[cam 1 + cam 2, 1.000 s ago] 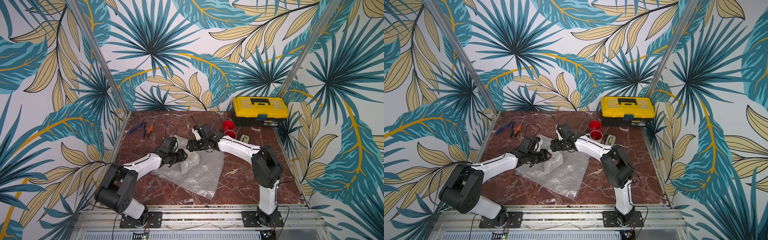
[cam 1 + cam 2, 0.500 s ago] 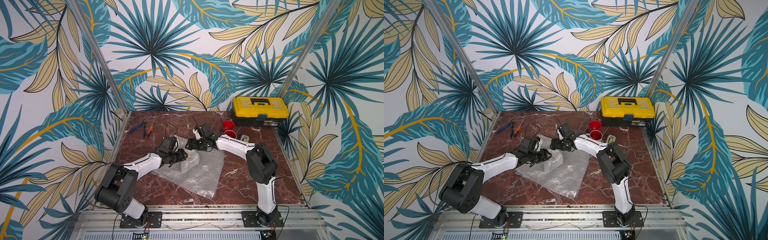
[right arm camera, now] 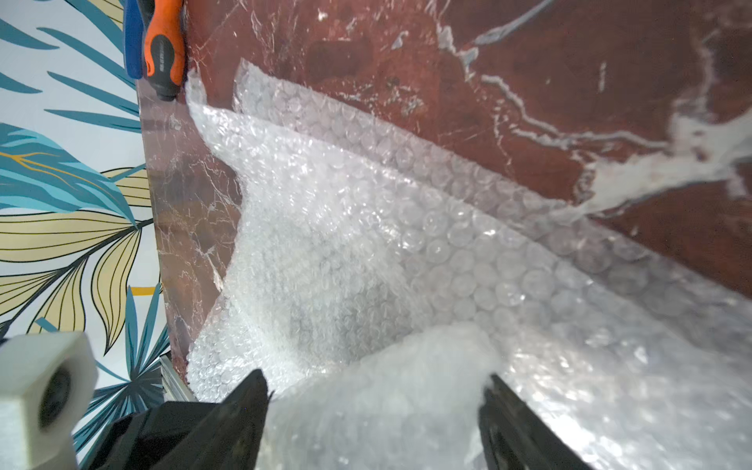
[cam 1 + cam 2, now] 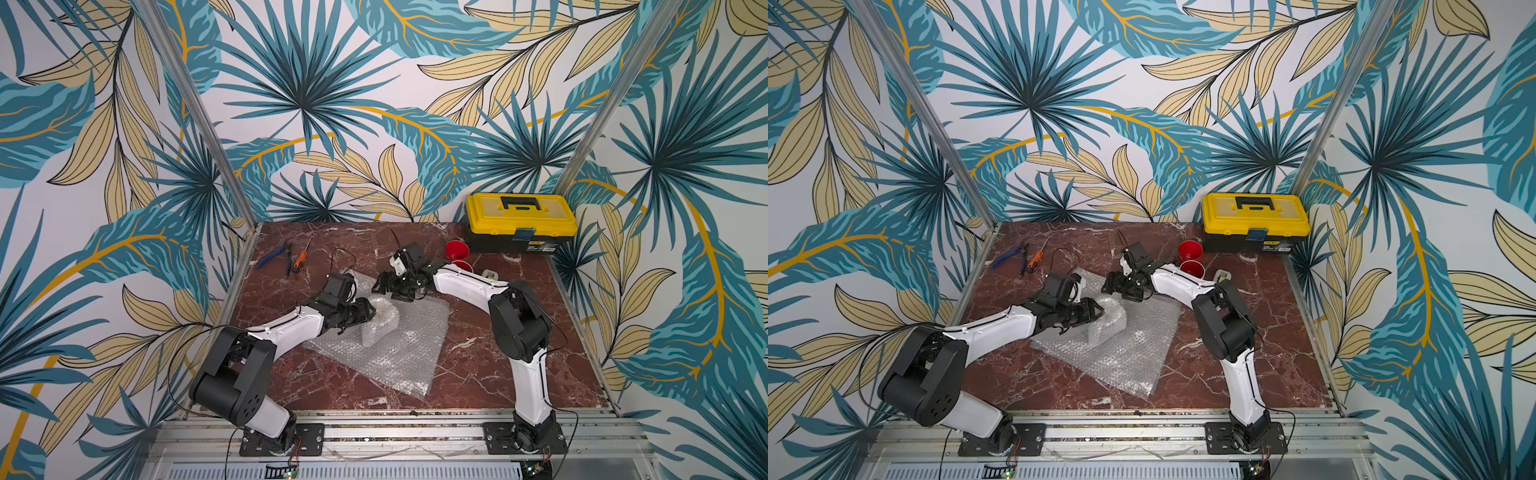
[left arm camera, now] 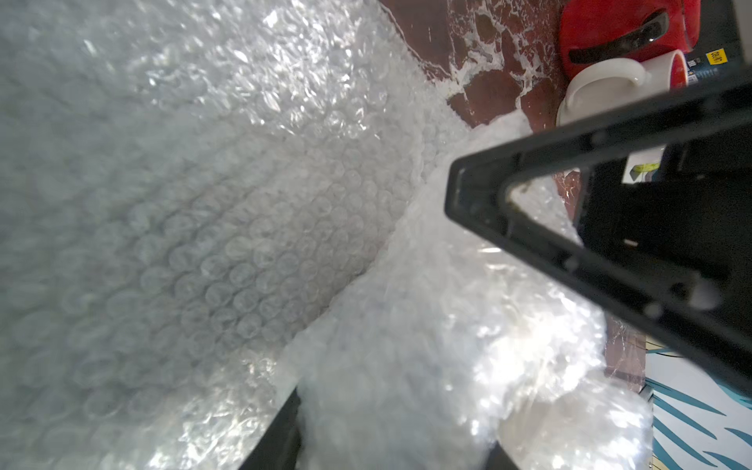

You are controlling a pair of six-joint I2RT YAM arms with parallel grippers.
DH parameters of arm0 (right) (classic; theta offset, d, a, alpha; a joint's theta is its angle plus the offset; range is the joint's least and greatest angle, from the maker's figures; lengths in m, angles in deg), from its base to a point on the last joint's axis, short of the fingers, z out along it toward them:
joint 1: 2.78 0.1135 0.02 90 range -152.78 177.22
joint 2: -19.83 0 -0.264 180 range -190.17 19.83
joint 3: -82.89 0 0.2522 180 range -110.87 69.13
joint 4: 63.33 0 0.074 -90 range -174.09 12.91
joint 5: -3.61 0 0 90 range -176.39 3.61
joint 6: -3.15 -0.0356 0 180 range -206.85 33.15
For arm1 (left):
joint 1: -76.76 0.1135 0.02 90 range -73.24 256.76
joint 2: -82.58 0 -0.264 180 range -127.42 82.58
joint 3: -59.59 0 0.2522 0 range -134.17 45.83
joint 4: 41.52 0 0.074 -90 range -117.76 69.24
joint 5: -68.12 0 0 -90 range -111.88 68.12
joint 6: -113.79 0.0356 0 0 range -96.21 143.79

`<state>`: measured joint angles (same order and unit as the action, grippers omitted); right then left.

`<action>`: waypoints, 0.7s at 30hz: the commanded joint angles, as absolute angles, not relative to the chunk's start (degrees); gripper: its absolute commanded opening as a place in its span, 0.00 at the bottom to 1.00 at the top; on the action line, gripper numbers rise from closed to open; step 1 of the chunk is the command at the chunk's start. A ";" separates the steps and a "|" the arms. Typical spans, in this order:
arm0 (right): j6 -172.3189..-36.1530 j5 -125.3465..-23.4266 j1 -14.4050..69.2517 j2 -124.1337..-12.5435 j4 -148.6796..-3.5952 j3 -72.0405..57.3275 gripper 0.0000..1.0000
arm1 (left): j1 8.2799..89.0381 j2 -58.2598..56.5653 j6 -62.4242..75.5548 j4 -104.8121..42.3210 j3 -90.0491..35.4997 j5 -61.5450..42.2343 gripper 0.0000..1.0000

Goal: Wrap mugs in bubble wrap
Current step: Stick the tape on the bubble wrap.

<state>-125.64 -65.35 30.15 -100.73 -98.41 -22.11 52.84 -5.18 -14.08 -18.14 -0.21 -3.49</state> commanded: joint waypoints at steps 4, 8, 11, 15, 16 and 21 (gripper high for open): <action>-125.15 -72.14 28.80 -92.87 -101.36 -22.27 0.83 | 51.98 -6.28 -13.48 -16.07 -1.09 -3.14 0.47; -123.16 -70.28 29.24 -87.28 -97.95 -17.13 0.80 | 51.96 -6.28 -13.39 -16.07 -1.19 -3.02 0.47; -121.89 -62.78 30.16 -83.40 -92.29 -11.67 0.64 | 51.89 -6.37 -13.48 -16.03 -1.43 -2.91 0.47; -119.47 -57.53 31.69 -81.94 -93.07 -9.19 0.45 | 51.83 -6.61 -13.48 -16.07 -1.80 -2.91 0.47; -118.63 -57.04 32.23 -82.02 -93.96 -9.08 0.42 | 51.75 -6.63 -13.48 -16.04 -1.89 -2.87 0.47; -116.78 -57.34 32.84 -83.99 -97.26 -9.39 0.37 | 51.69 -6.72 -13.48 -16.07 -2.07 -2.95 0.46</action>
